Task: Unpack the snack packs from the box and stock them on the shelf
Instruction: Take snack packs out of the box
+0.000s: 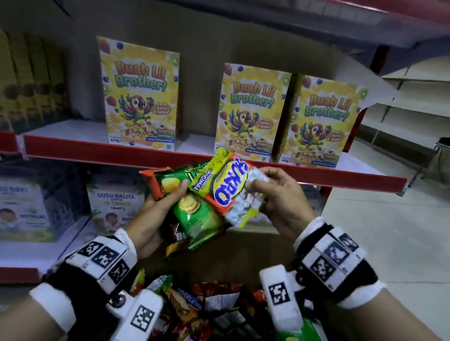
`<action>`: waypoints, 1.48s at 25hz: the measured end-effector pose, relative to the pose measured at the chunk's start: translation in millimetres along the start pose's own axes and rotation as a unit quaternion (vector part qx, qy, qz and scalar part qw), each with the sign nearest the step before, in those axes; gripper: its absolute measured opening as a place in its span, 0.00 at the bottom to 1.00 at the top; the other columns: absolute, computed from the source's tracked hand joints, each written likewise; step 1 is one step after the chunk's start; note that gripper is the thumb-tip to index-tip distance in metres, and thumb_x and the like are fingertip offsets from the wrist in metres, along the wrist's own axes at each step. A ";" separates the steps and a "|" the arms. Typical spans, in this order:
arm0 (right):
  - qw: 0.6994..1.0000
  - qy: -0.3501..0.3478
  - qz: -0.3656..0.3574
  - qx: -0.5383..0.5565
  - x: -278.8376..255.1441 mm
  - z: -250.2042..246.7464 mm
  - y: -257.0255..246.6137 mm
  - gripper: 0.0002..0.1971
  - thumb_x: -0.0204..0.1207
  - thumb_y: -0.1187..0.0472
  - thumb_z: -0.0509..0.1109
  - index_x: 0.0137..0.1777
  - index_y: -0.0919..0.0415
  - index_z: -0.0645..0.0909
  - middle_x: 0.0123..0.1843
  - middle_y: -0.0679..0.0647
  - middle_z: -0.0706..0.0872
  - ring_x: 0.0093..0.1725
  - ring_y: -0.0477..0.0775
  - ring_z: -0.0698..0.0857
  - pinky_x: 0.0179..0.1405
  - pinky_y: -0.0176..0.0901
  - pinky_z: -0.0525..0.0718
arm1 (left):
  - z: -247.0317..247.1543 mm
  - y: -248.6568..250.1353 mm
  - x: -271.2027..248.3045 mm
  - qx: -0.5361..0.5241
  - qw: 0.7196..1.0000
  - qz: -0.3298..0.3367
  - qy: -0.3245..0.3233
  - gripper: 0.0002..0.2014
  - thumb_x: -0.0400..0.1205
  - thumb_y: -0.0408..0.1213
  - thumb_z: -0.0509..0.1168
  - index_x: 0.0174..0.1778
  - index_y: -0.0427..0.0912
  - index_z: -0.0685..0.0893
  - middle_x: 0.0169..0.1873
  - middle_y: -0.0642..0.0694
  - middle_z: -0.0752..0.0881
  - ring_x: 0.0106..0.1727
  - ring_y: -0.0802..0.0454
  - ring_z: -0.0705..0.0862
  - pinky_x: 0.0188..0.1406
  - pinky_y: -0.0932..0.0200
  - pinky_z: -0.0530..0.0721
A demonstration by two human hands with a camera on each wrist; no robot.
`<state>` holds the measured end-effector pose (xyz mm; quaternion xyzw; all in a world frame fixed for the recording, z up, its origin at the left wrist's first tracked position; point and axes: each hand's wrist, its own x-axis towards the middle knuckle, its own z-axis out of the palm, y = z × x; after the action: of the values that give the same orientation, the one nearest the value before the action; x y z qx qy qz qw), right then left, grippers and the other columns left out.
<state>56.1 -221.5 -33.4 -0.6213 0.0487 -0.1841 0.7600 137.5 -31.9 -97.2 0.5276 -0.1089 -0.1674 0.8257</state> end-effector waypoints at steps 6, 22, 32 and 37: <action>0.989 -0.031 -0.039 -0.142 -8.6 7.9 35.1 0.25 0.72 0.75 0.70 0.67 0.54 0.75 0.42 0.53 0.87 0.34 0.41 0.88 0.34 0.33 0.83 | 9.3 13.2 -6.4 0.032 0.996 0.078 0.017 0.46 0.49 0.57 0.84 0.63 0.42 0.81 0.55 0.41 0.90 0.55 0.45 0.89 0.56 0.50 0.85; 0.985 0.026 -0.134 -0.105 15.5 -16.3 14.1 0.08 0.72 0.56 0.76 0.45 0.54 0.79 0.44 0.53 0.90 0.45 0.52 0.90 0.41 0.38 0.86 | 5.5 18.4 21.7 0.026 0.993 0.110 -0.021 0.25 0.59 0.48 0.79 0.51 0.46 0.86 0.50 0.46 0.92 0.50 0.50 0.91 0.46 0.57 0.89; 0.978 0.068 -0.133 -0.147 38.0 -21.5 40.3 0.17 0.73 0.44 0.71 0.52 0.55 0.77 0.51 0.54 0.90 0.53 0.56 0.89 0.59 0.64 0.83 | 18.0 1.4 40.6 0.078 0.987 0.142 -0.009 0.29 0.58 0.50 0.78 0.55 0.47 0.84 0.49 0.49 0.92 0.51 0.52 0.91 0.47 0.58 0.88; 0.995 -0.051 0.000 -0.088 62.0 -36.7 23.0 0.25 0.58 0.56 0.78 0.58 0.55 0.81 0.51 0.52 0.91 0.49 0.53 0.91 0.43 0.43 0.87 | 25.6 17.8 64.7 0.131 0.976 0.176 0.010 0.24 0.65 0.47 0.80 0.54 0.43 0.85 0.47 0.52 0.92 0.48 0.58 0.90 0.43 0.68 0.85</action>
<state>107.6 -272.9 -54.1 -0.6942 0.0263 -0.1470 0.7042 190.8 -71.8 -70.1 0.6055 -0.2127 0.0017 0.7669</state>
